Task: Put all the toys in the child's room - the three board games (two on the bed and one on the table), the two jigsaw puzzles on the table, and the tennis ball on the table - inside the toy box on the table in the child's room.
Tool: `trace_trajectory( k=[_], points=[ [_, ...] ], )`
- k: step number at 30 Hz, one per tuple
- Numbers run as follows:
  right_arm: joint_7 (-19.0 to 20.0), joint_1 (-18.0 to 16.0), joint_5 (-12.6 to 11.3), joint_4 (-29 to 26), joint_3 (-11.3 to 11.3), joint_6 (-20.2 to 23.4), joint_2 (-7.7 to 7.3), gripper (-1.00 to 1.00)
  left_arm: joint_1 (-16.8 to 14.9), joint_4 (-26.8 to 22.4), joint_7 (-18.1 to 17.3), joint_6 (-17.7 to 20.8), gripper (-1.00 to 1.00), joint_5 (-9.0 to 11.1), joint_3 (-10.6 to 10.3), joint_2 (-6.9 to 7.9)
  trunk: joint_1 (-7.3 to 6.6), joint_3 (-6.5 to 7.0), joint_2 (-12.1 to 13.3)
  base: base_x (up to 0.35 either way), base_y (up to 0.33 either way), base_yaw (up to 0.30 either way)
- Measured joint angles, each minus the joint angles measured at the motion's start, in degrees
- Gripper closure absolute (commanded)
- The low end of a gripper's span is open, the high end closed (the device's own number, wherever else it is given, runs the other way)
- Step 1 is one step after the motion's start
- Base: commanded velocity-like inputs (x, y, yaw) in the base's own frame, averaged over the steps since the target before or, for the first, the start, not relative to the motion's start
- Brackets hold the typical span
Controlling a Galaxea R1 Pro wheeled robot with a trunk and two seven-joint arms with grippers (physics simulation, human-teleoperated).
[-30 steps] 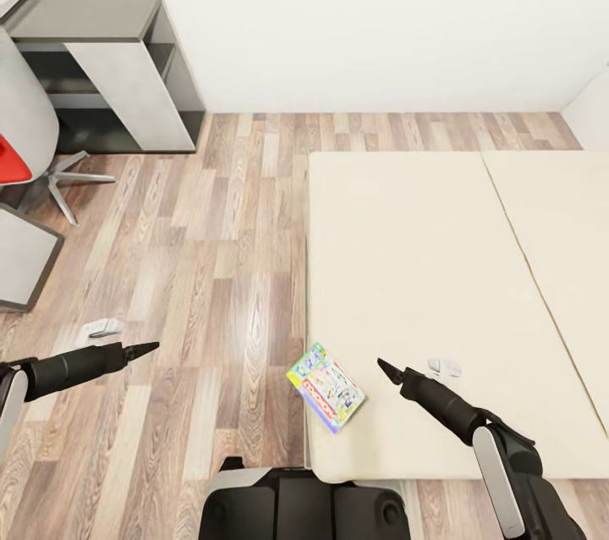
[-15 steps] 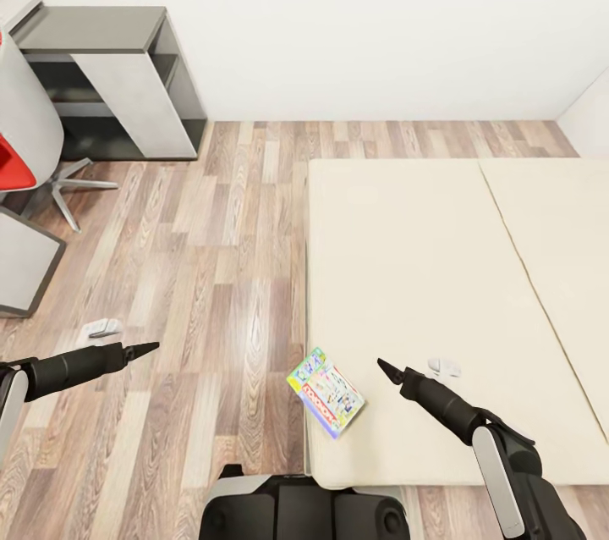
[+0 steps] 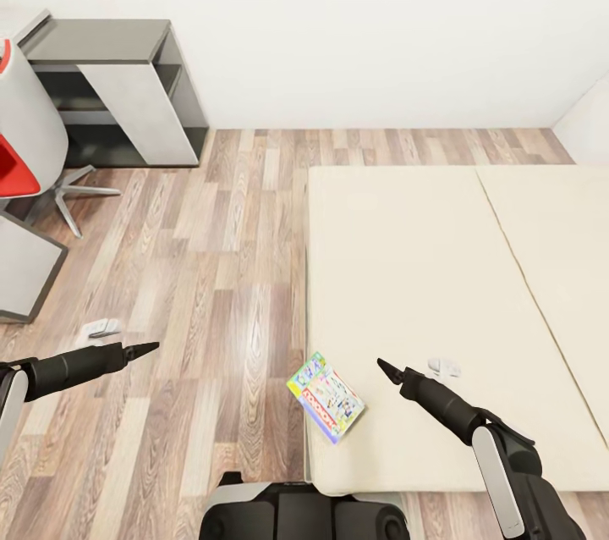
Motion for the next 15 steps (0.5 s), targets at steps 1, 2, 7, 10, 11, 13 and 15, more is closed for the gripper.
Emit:
trace_trajectory(
  k=[1,2,7,10,11,13,15],
  points=[
    [0.0,0.0,0.0,0.0,0.0,0.0,0.0,-1.0,0.0,0.0,0.0,0.0,-1.0,0.0,0.0,0.0,0.0,0.09,0.0,0.0,0.0,0.0],
    [0.0,0.0,0.0,0.0,0.0,0.0,0.0,-1.0,0.0,0.0,0.0,0.0,-1.0,0.0,0.0,0.0,0.0,0.19,0.0,0.0,0.0,0.0],
    [0.0,0.0,0.0,0.2,0.0,0.0,0.0,-1.0,0.0,0.0,0.0,0.0,-1.0,0.0,0.0,0.0,0.0,0.66,0.0,0.0,0.0,0.0],
    [0.0,-0.1,0.0,1.0,0.0,0.0,0.0,-1.0,0.0,0.0,0.0,0.0,-1.0,0.0,0.0,-0.01,0.0,0.94,0.0,0.0,0.0,0.0],
    [0.0,-0.1,0.0,1.2,0.0,-0.1,0.0,-1.0,0.0,0.0,0.0,0.0,-1.0,0.0,0.0,-0.01,0.0,1.04,0.0,0.0,0.0,0.0],
    [0.0,-0.1,0.0,1.4,0.0,-0.1,0.0,-1.0,0.0,0.0,0.0,0.0,-1.0,0.0,0.0,0.0,0.0,1.22,0.0,0.0,0.0,0.0],
    [0.0,-0.2,0.1,1.6,0.0,-0.1,0.0,-1.0,0.0,0.0,0.0,0.0,-1.0,0.0,0.0,-0.03,0.0,1.41,0.0,0.0,0.0,0.0]
  ],
)
